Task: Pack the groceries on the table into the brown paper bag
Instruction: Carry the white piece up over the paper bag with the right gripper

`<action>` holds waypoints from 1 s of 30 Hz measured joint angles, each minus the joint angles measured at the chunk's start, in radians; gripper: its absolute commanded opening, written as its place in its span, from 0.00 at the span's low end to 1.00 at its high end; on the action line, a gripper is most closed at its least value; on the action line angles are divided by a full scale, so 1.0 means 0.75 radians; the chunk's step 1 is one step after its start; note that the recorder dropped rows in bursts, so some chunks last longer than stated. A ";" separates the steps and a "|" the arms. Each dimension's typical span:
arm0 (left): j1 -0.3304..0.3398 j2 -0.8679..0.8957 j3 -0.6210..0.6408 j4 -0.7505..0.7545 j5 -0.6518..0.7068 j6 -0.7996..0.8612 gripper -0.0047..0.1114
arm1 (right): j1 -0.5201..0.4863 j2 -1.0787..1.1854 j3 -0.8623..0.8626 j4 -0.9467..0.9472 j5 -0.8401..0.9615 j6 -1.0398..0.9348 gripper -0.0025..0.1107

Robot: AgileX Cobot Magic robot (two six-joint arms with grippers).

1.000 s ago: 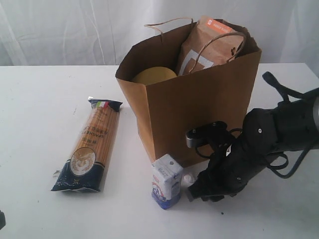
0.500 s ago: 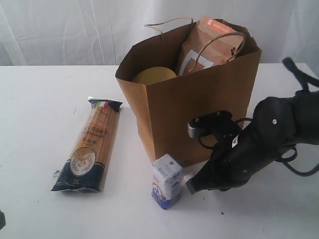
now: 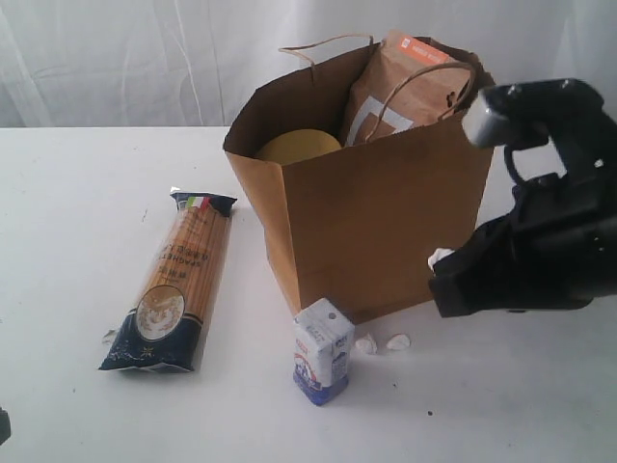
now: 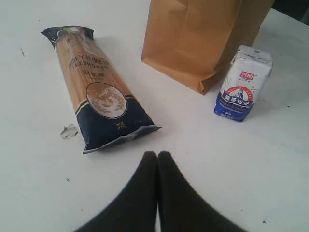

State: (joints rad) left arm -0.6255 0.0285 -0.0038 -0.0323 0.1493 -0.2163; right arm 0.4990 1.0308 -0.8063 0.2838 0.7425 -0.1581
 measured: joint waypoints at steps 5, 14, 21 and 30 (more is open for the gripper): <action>0.000 0.000 0.000 0.000 0.000 0.000 0.04 | 0.006 -0.018 -0.150 -0.002 0.106 0.002 0.02; 0.000 0.000 0.000 0.000 0.000 0.000 0.04 | 0.263 0.073 -0.530 -0.079 0.219 -0.001 0.02; 0.000 0.000 0.000 0.000 0.000 0.000 0.04 | 0.370 0.258 -0.803 -0.188 0.223 -0.017 0.02; 0.000 0.000 0.000 0.000 0.000 0.000 0.04 | 0.375 0.485 -1.017 -0.488 0.218 -0.025 0.02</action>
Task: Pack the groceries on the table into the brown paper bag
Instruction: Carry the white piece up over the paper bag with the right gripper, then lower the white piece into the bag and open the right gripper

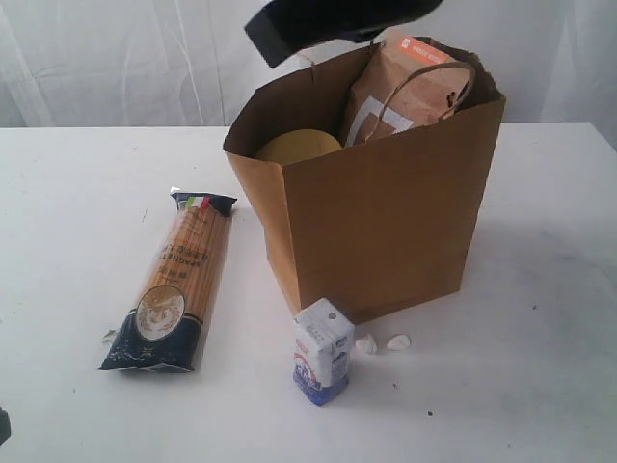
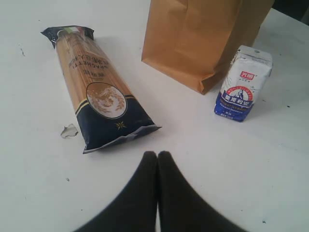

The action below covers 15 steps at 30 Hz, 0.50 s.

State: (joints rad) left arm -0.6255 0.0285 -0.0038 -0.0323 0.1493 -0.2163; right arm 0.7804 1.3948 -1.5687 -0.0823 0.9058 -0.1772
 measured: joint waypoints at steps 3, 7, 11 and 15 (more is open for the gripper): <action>0.000 0.000 0.000 0.000 0.000 0.000 0.04 | -0.003 0.079 -0.035 -0.072 0.000 0.000 0.02; 0.000 0.000 0.000 0.000 0.000 0.000 0.04 | -0.069 0.217 -0.060 -0.083 0.037 -0.006 0.02; 0.000 0.000 0.000 0.000 0.000 0.000 0.04 | -0.149 0.318 -0.072 -0.091 0.043 -0.006 0.02; 0.000 0.000 0.000 0.000 0.000 0.000 0.04 | -0.203 0.353 -0.086 -0.091 0.049 -0.006 0.02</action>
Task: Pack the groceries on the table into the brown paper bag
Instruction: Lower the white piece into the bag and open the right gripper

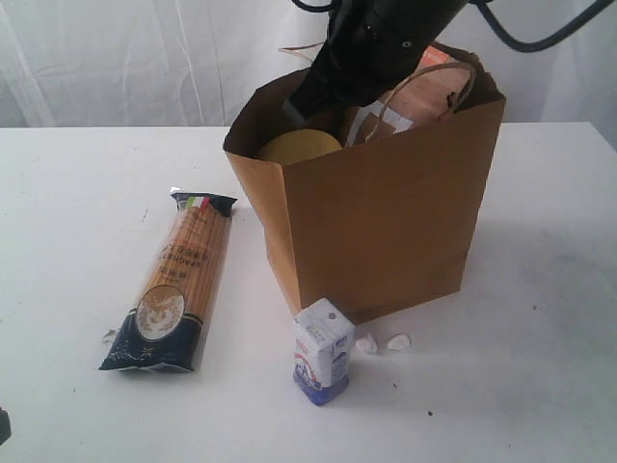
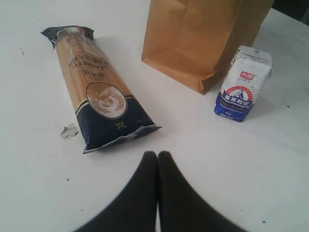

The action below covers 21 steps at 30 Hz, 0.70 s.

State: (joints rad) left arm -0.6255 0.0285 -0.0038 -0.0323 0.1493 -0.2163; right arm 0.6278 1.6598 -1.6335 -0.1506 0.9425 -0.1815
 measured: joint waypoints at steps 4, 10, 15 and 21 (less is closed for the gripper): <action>0.000 0.000 0.000 0.000 0.000 0.000 0.04 | -0.007 0.005 0.000 0.025 -0.003 0.000 0.14; 0.000 0.000 0.000 0.000 0.000 0.000 0.04 | -0.007 0.010 0.000 0.030 -0.014 0.000 0.46; 0.000 0.000 0.000 0.000 0.000 0.000 0.04 | -0.007 0.012 0.000 0.033 -0.047 0.000 0.52; 0.000 0.000 0.000 0.000 0.000 0.000 0.04 | -0.007 -0.011 0.000 0.035 -0.109 0.018 0.52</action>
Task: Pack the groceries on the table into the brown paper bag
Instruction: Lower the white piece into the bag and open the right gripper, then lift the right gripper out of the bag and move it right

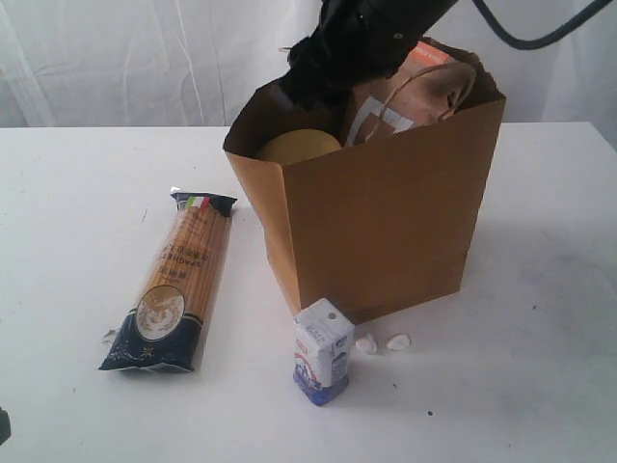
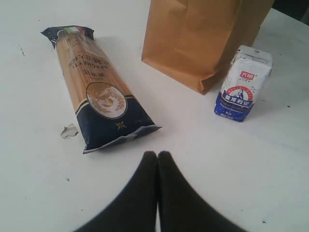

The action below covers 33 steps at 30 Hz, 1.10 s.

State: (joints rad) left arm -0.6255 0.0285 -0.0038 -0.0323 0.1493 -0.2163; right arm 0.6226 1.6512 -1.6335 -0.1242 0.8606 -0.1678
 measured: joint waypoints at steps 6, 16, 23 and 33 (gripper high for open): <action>0.000 0.000 0.000 0.000 0.000 0.000 0.04 | 0.000 -0.130 -0.003 0.000 -0.036 0.015 0.52; 0.000 0.000 0.000 0.000 0.000 0.000 0.04 | 0.000 -0.431 0.095 -0.005 -0.041 0.109 0.49; 0.000 0.000 0.000 0.000 0.000 0.000 0.04 | 0.000 -0.671 0.276 -0.005 -0.030 0.143 0.49; 0.000 0.000 0.000 0.000 0.000 0.000 0.04 | 0.000 -1.121 0.564 -0.011 0.007 0.224 0.49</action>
State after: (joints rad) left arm -0.6255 0.0285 -0.0038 -0.0323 0.1493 -0.2163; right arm 0.6226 0.8103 -1.2102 -0.1323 0.8659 0.0000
